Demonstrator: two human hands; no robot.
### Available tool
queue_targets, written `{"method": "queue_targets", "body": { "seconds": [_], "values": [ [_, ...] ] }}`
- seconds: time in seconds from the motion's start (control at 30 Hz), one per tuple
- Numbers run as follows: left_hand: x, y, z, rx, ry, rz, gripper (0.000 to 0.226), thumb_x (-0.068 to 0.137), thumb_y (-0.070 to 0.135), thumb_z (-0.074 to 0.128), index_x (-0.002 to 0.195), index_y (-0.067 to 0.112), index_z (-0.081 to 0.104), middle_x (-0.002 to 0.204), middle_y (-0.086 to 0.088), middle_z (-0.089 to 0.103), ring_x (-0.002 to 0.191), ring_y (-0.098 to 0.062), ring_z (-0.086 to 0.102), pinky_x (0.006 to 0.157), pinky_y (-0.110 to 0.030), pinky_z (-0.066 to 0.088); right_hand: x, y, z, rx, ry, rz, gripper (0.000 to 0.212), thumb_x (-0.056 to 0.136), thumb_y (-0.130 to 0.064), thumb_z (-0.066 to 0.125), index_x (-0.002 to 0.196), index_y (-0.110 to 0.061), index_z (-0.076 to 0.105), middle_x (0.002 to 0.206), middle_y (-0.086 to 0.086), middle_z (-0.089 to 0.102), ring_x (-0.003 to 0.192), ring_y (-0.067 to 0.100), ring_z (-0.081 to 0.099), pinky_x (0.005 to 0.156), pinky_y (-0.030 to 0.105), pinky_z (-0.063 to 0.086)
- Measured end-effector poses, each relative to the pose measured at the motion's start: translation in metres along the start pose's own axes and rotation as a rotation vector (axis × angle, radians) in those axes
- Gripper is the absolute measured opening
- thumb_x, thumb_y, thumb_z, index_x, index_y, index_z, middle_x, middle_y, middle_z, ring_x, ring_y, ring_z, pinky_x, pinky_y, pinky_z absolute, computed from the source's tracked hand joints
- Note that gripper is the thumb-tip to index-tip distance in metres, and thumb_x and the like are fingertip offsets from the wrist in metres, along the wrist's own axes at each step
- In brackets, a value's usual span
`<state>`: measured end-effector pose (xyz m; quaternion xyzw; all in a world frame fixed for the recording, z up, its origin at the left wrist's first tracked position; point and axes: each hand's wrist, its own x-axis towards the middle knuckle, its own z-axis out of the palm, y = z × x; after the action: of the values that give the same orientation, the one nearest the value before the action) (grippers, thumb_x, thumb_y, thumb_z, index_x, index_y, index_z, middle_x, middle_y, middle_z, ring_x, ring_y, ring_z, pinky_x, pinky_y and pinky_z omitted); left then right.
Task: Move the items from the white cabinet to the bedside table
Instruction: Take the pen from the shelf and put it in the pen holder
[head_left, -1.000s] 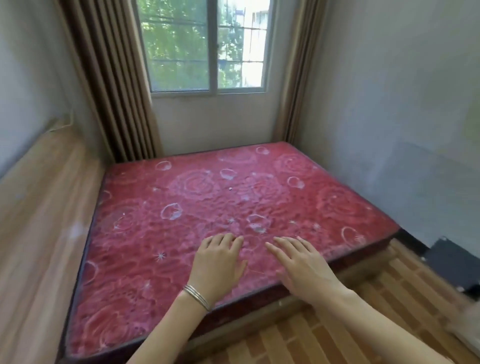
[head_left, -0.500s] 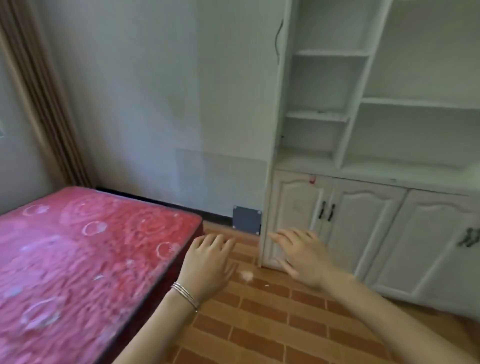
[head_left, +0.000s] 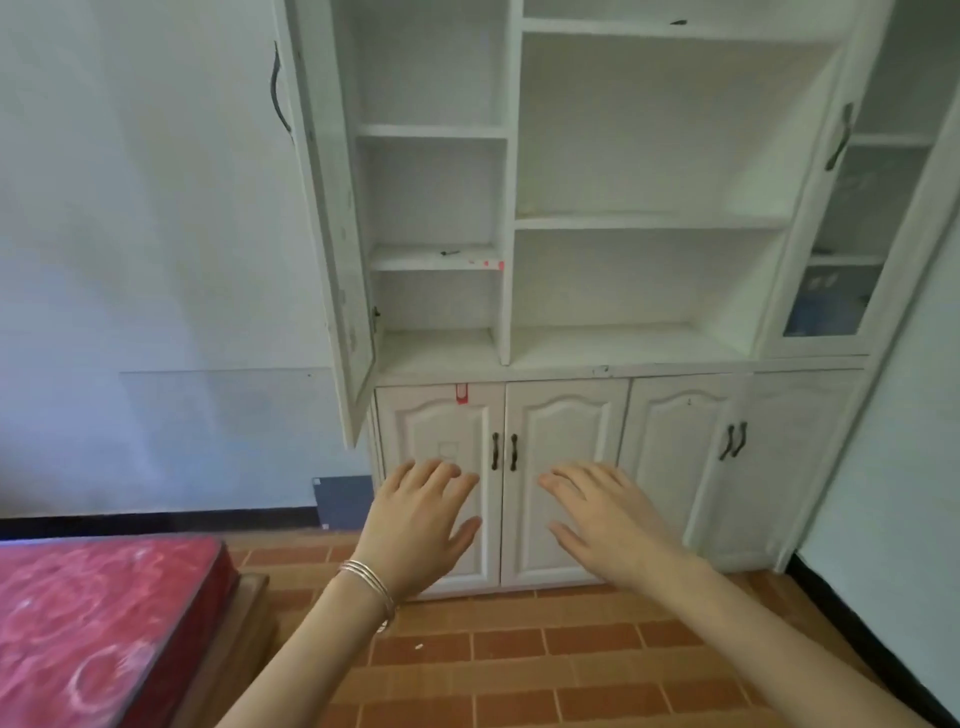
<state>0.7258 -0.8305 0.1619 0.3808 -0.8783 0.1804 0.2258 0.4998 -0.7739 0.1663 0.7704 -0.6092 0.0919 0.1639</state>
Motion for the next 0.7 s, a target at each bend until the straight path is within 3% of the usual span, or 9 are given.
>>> {"method": "queue_targets", "body": {
  "seconds": [0.2, 0.37, 0.47, 0.57, 0.7],
  "values": [
    [0.098, -0.052, 0.032, -0.015, 0.118, -0.045, 0.037, 0.077, 0.038, 0.067, 0.109, 0.019, 0.064, 0.1, 0.002, 0.066, 0.092, -0.02, 0.062, 0.085, -0.037, 0.047, 0.106, 0.059, 0.002, -0.003, -0.003, -0.083, 0.049, 0.093, -0.035, 0.043, 0.138, -0.019, 0.034, 0.139, 0.002, 0.041, 0.128, 0.021, 0.036, 0.108, 0.037, 0.024],
    [0.164, -0.09, 0.047, -0.005, 0.191, -0.108, 0.043, 0.083, 0.044, 0.041, 0.11, 0.018, 0.063, 0.1, 0.002, 0.065, 0.09, -0.019, 0.062, 0.082, -0.034, 0.048, 0.179, 0.096, 0.003, 0.035, 0.121, -0.08, 0.045, 0.089, -0.028, 0.051, 0.132, -0.015, 0.045, 0.132, 0.007, 0.05, 0.122, 0.026, 0.045, 0.103, 0.038, 0.031],
    [0.187, -0.1, 0.061, -0.008, 0.177, -0.121, 0.046, 0.084, 0.046, 0.039, 0.112, 0.017, 0.063, 0.102, 0.002, 0.065, 0.093, -0.019, 0.061, 0.083, -0.035, 0.048, 0.205, 0.112, 0.015, 0.044, 0.169, -0.097, 0.044, 0.086, -0.03, 0.05, 0.127, -0.015, 0.05, 0.126, 0.008, 0.055, 0.116, 0.027, 0.051, 0.098, 0.04, 0.038],
    [0.2, -0.107, 0.077, -0.007, 0.157, -0.125, 0.046, 0.085, 0.047, 0.038, 0.114, 0.019, 0.062, 0.104, 0.003, 0.064, 0.095, -0.017, 0.061, 0.084, -0.036, 0.048, 0.224, 0.126, 0.033, 0.063, 0.142, -0.105, 0.046, 0.091, -0.03, 0.048, 0.135, -0.018, 0.041, 0.135, 0.005, 0.047, 0.124, 0.023, 0.042, 0.105, 0.037, 0.029],
    [0.228, -0.116, 0.105, 0.002, 0.141, -0.147, 0.047, 0.085, 0.046, 0.038, 0.113, 0.018, 0.062, 0.103, 0.002, 0.064, 0.094, -0.018, 0.061, 0.083, -0.035, 0.048, 0.256, 0.149, 0.058, 0.083, 0.137, -0.146, 0.046, 0.09, -0.027, 0.051, 0.134, -0.017, 0.042, 0.135, 0.005, 0.047, 0.124, 0.023, 0.042, 0.104, 0.037, 0.03]
  ]
}}
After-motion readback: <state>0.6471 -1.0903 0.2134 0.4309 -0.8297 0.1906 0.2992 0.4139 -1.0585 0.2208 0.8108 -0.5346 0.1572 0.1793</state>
